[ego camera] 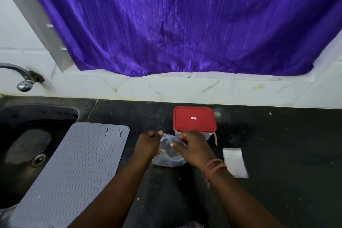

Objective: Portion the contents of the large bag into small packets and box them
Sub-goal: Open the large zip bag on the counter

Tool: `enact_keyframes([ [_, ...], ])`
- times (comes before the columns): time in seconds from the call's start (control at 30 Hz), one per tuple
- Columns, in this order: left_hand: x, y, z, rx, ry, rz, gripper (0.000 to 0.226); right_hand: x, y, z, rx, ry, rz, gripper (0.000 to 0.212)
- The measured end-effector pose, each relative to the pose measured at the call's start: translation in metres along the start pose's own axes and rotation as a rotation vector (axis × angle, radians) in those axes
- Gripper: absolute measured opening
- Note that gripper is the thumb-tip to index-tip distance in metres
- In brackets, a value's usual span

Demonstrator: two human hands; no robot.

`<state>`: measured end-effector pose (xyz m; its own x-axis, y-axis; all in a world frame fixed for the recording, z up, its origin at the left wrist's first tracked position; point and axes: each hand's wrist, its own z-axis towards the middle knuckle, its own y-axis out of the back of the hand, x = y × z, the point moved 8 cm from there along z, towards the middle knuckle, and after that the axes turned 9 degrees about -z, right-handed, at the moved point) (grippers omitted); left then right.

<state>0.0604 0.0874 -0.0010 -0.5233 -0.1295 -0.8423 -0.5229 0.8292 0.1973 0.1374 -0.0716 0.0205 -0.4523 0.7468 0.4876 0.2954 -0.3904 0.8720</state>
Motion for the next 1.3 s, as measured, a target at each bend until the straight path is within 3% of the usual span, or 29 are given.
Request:
enact_keyframes([
  [0.1, -0.003, 0.001, 0.002, 0.027, 0.05, -0.109, 0.025, -0.003, -0.001, 0.007, 0.06, -0.111, -0.111, 0.014],
  [0.17, 0.0, -0.004, 0.002, 0.082, 0.072, -0.154, 0.029, -0.016, -0.002, 0.013, 0.058, -0.256, -0.055, 0.015],
  [0.23, 0.007, -0.011, 0.002, 0.13, 0.102, -0.206, 0.033, -0.028, -0.018, 0.017, 0.146, -0.411, 0.27, 0.022],
  [0.3, 0.017, -0.015, 0.0, 0.169, 0.2, -0.332, 0.036, -0.023, -0.045, 0.017, 0.361, -0.471, 0.82, 0.032],
  [0.37, 0.026, -0.016, -0.002, 0.217, 0.343, -0.471, 0.04, -0.018, -0.057, 0.01, 0.58, -0.532, 1.11, 0.04],
  [0.47, 0.034, -0.023, -0.01, 0.35, 0.53, -0.612, 0.048, -0.026, -0.067, -0.004, 0.762, -0.734, 1.234, 0.039],
  [0.57, 0.032, -0.026, -0.014, 0.419, 0.566, -0.682, 0.043, -0.02, -0.075, -0.01, 0.81, -0.729, 1.247, 0.041],
  [0.67, 0.026, -0.024, -0.017, 0.489, 0.509, -0.682, 0.045, -0.018, -0.074, -0.007, 0.757, -0.706, 1.234, 0.032],
  [0.77, 0.034, -0.026, -0.025, 0.556, 0.423, -0.362, 0.045, -0.038, -0.07, 0.01, 0.5, -0.712, 1.147, 0.04],
  [0.87, 0.03, -0.023, -0.023, 0.45, 0.276, -0.124, 0.044, -0.043, -0.052, 0.028, 0.221, -0.57, 0.902, 0.044],
  [1.0, 0.006, -0.01, -0.023, 0.227, 0.122, -0.234, 0.028, -0.033, -0.033, 0.028, 0.069, -0.437, 0.528, 0.063],
  [1.07, 0.008, -0.004, -0.018, 0.116, 0.092, -0.224, 0.03, -0.033, -0.038, 0.016, 0.094, -0.514, 0.502, 0.063],
  [1.17, 0.023, -0.014, -0.024, 0.094, 0.109, -0.268, 0.029, -0.018, -0.065, -0.001, 0.325, -0.612, 0.819, 0.032],
  [1.2, 0.028, -0.02, -0.028, 0.107, 0.141, -0.299, 0.028, -0.017, -0.07, -0.002, 0.348, -0.622, 0.819, 0.026],
  [1.3, 0.044, -0.021, -0.029, 0.093, 0.232, -0.317, 0.022, -0.027, -0.07, 0.004, 0.24, -0.614, 0.691, 0.009],
])
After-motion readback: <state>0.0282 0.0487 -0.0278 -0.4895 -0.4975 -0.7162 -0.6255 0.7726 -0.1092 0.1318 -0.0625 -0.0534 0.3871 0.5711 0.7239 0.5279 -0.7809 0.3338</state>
